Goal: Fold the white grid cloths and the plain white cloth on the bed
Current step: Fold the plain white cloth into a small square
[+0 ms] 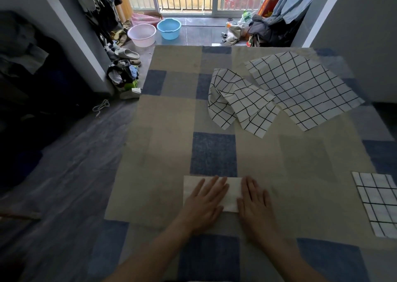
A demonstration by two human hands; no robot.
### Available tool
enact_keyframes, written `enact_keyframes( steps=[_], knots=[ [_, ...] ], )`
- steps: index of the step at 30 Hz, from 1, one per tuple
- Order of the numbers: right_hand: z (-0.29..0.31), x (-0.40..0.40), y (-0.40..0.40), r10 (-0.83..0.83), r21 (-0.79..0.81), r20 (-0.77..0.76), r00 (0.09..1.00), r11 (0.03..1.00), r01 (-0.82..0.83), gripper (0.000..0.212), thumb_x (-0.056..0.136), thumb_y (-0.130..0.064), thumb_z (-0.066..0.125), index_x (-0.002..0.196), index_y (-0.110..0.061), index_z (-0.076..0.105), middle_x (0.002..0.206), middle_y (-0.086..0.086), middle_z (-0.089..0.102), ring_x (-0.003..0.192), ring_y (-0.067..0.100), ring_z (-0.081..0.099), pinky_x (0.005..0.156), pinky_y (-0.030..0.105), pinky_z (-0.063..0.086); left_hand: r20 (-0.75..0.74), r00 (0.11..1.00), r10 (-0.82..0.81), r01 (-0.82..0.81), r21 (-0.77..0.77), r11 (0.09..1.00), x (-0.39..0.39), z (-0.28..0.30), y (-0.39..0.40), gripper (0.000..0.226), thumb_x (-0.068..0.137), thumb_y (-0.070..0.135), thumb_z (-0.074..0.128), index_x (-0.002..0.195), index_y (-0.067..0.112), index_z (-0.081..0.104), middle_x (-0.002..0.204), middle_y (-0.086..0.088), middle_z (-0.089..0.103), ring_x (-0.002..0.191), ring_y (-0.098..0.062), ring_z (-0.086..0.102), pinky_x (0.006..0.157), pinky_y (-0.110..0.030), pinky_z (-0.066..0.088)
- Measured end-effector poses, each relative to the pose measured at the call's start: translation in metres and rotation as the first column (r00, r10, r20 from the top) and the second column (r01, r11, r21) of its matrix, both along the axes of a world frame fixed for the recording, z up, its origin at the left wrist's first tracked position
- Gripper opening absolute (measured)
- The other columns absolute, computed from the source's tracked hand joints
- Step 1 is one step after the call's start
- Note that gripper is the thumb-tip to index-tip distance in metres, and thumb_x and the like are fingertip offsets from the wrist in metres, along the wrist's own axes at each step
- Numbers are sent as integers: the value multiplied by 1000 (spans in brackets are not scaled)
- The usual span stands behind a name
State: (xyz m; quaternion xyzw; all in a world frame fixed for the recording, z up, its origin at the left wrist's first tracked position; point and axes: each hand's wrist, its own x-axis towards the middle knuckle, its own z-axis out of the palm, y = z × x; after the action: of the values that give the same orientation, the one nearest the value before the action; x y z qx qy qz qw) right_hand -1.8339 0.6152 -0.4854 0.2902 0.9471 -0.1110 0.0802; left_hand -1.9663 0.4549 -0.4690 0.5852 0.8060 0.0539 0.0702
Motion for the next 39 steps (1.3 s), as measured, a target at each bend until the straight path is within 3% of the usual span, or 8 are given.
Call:
enact_keyframes(
  steps=[7, 13, 18, 21, 30, 33, 36, 39],
  knots=[
    [9, 3, 3, 14, -32, 7, 1000, 999, -13, 61, 93, -41, 30, 148, -14, 29, 153, 6, 35, 140, 17, 21, 108, 41, 14, 33, 999, -33, 36, -77, 996, -6, -24, -45, 63, 98, 47, 35, 155, 29, 15, 162, 2, 16, 148, -21, 16, 113, -45, 13],
    [9, 2, 2, -3, -55, 19, 1000, 998, 4, 63, 99, -46, 4, 149, -14, 24, 154, 7, 33, 141, 19, 19, 108, 42, 14, 74, 997, 19, -11, -108, 994, -52, -17, -83, 59, 101, 51, 26, 153, 25, 23, 159, 1, 25, 145, -16, 22, 116, -37, 7],
    [8, 2, 3, 41, -54, 17, 999, 998, -40, 70, 87, -52, -4, 149, -21, -13, 159, -2, -11, 144, 11, -15, 116, 39, -4, 76, 997, 4, -5, 2, 1000, -59, 6, -85, 36, 83, 40, 51, 117, 26, 58, 126, 3, 61, 104, -15, 60, 92, -28, 35],
    [19, -3, 1, 29, -61, 71, 997, 998, -25, 79, 81, -52, -9, 152, -19, -7, 161, 3, -12, 147, 17, -10, 118, 45, 2, 50, 999, -12, 8, 89, 996, -53, 12, -77, 31, 73, 41, 57, 101, 29, 59, 115, 7, 55, 94, -12, 55, 79, -25, 35],
    [47, -14, -7, -27, -145, 193, 981, 988, 55, 62, 102, -35, 25, 153, -19, -8, 159, 7, -18, 148, 23, -9, 118, 49, 5, -119, 993, -16, 34, 150, 988, -45, 23, -70, 16, 75, 36, 49, 75, 27, 62, 94, 7, 58, 76, -12, 58, 69, -25, 39],
    [63, -22, -20, -39, -105, 61, 997, 993, 46, 66, 98, -27, 38, 153, -12, 5, 160, 14, -3, 147, 32, 6, 116, 47, 13, -139, 990, -9, 32, 167, 985, -44, 30, -71, 16, 77, 36, 49, 77, 27, 62, 94, 6, 59, 75, -12, 59, 67, -26, 45],
    [77, -34, -53, 208, -48, -130, 969, 975, -215, 67, 85, -39, 56, 144, -13, 39, 151, 11, 37, 135, 28, 40, 109, 44, 32, -140, 990, -7, 40, 234, 971, -40, 37, -68, 9, 79, 33, 56, 80, 25, 60, 99, 3, 56, 76, -15, 59, 67, -29, 44],
    [75, -46, -88, 324, -42, -122, 938, 943, -331, 57, 80, -43, 59, 132, -20, 52, 134, 1, 57, 120, 22, 54, 106, 43, 35, -166, 986, -16, 71, 333, 940, -35, 47, -60, 13, 78, 30, 58, 88, 22, 58, 101, 1, 58, 80, -17, 56, 71, -28, 36]
  ],
)
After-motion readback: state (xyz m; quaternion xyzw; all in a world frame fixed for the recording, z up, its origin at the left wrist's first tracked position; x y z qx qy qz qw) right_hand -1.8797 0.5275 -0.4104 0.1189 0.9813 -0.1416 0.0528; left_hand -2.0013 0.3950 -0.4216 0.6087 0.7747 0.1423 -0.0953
